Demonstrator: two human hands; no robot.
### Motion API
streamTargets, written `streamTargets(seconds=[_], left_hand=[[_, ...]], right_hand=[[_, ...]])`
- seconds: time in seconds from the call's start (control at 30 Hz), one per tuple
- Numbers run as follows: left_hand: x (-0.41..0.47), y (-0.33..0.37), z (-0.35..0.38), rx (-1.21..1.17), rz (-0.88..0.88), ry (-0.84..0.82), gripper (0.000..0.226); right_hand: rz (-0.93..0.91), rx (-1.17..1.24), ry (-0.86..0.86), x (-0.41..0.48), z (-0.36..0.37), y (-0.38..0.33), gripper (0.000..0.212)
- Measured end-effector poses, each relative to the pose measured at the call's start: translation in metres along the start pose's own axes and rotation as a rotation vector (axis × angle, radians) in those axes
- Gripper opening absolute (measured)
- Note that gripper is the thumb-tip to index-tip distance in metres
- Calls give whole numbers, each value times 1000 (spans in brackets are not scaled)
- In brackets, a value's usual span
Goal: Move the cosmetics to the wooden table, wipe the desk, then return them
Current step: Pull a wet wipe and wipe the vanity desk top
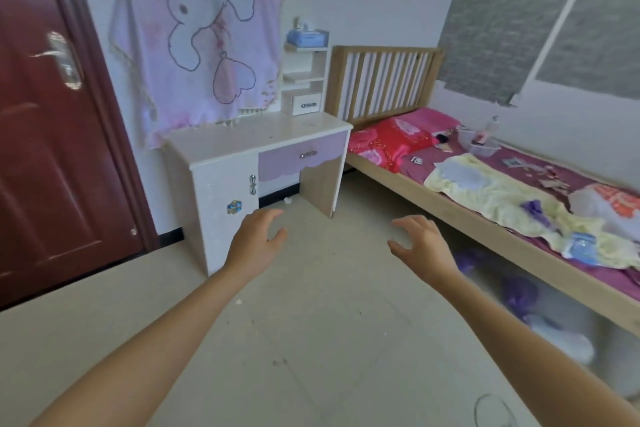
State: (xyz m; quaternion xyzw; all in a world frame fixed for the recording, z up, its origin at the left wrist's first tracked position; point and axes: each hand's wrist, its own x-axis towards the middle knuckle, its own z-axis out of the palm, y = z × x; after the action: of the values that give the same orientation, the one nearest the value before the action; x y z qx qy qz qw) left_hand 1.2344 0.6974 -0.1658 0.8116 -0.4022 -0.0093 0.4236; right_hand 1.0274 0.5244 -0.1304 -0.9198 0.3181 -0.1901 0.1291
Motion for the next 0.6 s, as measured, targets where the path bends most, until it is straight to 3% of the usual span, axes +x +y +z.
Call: streamTargets(seconds=[0.23, 0.6], left_hand=[[109, 29, 2, 86, 119, 33, 35], [326, 23, 0, 97, 187, 167, 36]], right_hand=[[-88, -59, 92, 93, -37, 22, 40], [-222, -203, 166, 315, -64, 21, 44]])
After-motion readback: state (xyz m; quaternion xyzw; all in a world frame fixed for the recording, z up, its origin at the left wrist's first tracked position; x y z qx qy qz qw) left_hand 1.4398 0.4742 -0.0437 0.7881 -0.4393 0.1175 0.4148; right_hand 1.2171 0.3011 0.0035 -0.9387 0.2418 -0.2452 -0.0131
